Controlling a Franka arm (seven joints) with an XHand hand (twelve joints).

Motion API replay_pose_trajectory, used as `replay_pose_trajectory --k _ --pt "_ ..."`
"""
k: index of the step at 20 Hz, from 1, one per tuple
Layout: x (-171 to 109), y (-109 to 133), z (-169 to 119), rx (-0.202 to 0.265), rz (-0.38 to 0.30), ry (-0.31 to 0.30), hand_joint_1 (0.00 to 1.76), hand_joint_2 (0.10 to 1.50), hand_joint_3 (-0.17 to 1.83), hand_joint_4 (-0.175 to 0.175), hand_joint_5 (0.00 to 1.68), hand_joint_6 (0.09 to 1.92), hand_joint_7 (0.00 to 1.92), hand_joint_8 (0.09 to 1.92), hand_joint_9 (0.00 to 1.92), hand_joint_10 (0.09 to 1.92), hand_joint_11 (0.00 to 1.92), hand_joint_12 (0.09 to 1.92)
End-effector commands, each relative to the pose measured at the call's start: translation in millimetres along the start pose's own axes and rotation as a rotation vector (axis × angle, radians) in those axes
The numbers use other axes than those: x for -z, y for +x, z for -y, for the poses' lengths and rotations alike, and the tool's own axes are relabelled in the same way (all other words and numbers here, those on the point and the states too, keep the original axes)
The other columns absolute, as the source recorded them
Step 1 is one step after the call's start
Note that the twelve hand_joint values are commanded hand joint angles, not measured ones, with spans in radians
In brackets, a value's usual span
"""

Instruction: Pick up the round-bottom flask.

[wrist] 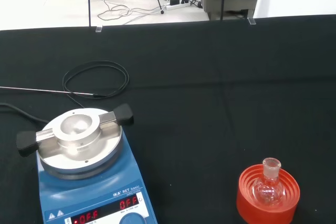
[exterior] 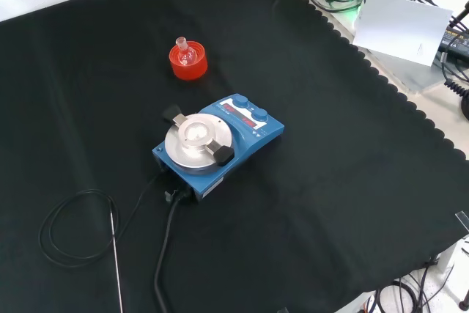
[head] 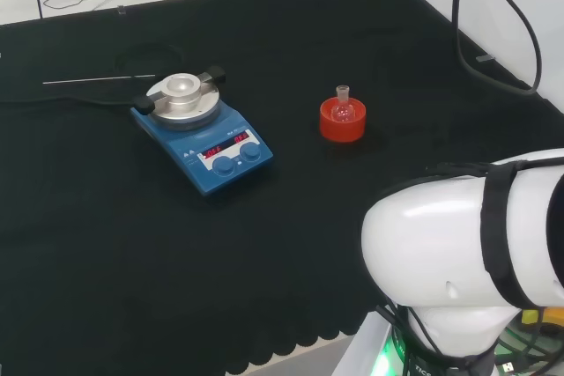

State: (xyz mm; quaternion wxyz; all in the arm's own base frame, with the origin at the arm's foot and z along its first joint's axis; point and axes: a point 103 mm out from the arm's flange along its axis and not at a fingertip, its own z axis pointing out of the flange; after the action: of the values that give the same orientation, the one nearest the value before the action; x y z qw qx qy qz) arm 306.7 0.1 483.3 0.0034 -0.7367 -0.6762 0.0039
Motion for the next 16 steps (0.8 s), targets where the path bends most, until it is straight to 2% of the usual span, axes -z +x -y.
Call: replay_pose_trajectory --k 1,5,6,7,9,12,16 --pt "-1 1 0 -0.001 0.014 -0.01 0.32 1.03 0.58 0.002 0.27 0.4 0.02 0.56 0.14 0.66 0.03 1.34" --pt "-2 -3 -3 -0.004 0.016 -0.005 0.29 1.11 0.43 0.003 0.32 0.29 0.02 0.55 0.13 0.67 0.0 1.39" --pt "-1 31 0 0.0 0.043 -0.01 0.29 1.12 0.42 0.003 0.32 0.28 0.02 0.55 0.13 0.67 0.0 1.39" --pt "-1 42 0 -0.002 0.048 -0.011 0.29 1.12 0.42 0.002 0.32 0.28 0.02 0.55 0.13 0.67 0.0 1.39" --pt "-2 45 -1 -0.009 0.035 -0.004 0.29 1.12 0.41 0.002 0.33 0.28 0.02 0.55 0.13 0.67 0.0 1.39" --pt "-9 29 -10 -0.011 0.017 0.02 0.29 1.12 0.4 0.002 0.34 0.26 0.02 0.55 0.13 0.67 0.0 1.39" --pt "-24 -15 -28 -0.037 -0.008 0.034 0.33 1.11 0.37 0.003 0.35 0.22 0.02 0.55 0.13 0.66 0.0 1.39"
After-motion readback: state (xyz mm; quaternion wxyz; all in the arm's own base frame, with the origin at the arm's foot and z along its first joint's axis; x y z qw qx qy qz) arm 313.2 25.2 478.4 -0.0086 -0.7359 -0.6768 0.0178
